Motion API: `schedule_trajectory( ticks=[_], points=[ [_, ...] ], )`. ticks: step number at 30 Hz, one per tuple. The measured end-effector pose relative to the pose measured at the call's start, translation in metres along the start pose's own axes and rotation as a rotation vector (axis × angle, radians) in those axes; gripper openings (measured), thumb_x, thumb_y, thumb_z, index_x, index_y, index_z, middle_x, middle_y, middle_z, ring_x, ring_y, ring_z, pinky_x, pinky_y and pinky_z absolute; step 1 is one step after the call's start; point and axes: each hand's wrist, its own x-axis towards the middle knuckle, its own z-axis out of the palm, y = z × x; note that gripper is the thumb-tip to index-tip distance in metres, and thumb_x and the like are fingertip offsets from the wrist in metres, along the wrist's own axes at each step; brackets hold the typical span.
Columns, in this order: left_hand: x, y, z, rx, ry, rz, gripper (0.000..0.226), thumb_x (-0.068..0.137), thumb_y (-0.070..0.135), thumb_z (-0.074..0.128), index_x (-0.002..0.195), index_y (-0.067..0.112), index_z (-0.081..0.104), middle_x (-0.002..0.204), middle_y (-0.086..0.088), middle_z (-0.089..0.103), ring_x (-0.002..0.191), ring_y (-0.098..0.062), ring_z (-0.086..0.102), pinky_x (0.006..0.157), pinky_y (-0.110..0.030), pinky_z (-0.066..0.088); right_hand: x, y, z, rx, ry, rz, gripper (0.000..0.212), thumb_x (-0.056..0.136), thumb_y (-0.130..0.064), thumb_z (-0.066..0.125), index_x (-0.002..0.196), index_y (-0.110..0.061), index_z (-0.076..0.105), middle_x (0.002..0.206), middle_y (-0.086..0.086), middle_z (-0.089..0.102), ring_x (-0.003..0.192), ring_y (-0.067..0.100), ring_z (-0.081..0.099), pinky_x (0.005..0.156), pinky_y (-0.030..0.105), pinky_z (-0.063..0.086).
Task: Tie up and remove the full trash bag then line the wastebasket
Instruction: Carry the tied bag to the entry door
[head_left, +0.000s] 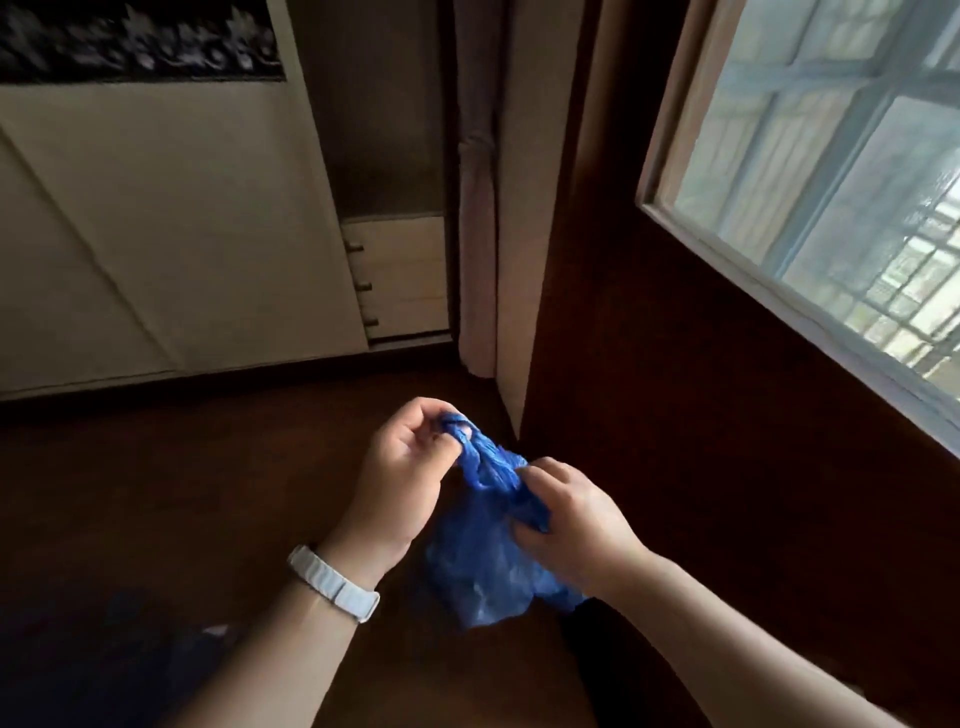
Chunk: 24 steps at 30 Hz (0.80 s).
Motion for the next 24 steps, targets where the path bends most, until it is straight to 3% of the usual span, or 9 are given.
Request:
schedule_trajectory(
  ticks=[5,12,16,24],
  points=[
    [0.062,0.007,-0.053,0.003,0.000,0.017,0.021,0.077,0.006,0.053,0.082,0.022,0.065,0.075,0.008,0.067,0.075,-0.006,0.061,0.071,-0.022,0.051,0.076,-0.020,0.022,0.039,0.024,-0.044,0.032,0.073,-0.040,0.062,0.101,-0.032,0.048,0.093,-0.009,0.054,0.084,0.016,0.056,0.065,0.028,0.050],
    [0.134,-0.001,-0.116,0.020,0.103,0.030,0.026,0.087,-0.007,0.053,0.084,0.016,0.062,0.078,0.005,0.066,0.075,-0.007,0.060,0.071,-0.023,0.049,0.187,-0.032,0.058,0.071,-0.003,-0.119,0.026,0.073,-0.030,0.066,0.093,-0.015,0.060,0.090,0.001,0.058,0.085,0.026,0.058,0.069,0.036,0.051],
    [0.182,-0.015,-0.146,0.067,0.180,0.010,0.019,0.080,0.006,0.056,0.080,0.022,0.066,0.079,0.005,0.067,0.077,-0.010,0.060,0.071,-0.023,0.050,0.250,-0.026,0.087,0.139,-0.038,-0.159,0.023,0.076,-0.026,0.069,0.093,-0.014,0.060,0.091,0.001,0.058,0.086,0.026,0.057,0.070,0.037,0.050],
    [0.313,-0.037,-0.203,0.214,0.384,-0.070,0.022,0.076,0.011,0.057,0.078,0.028,0.069,0.081,0.000,0.069,0.080,-0.016,0.063,0.078,-0.036,0.050,0.415,-0.001,0.140,0.239,-0.106,-0.290,0.021,0.079,-0.023,0.069,0.096,-0.011,0.062,0.093,0.001,0.058,0.087,0.023,0.056,0.068,0.034,0.048]
  ],
)
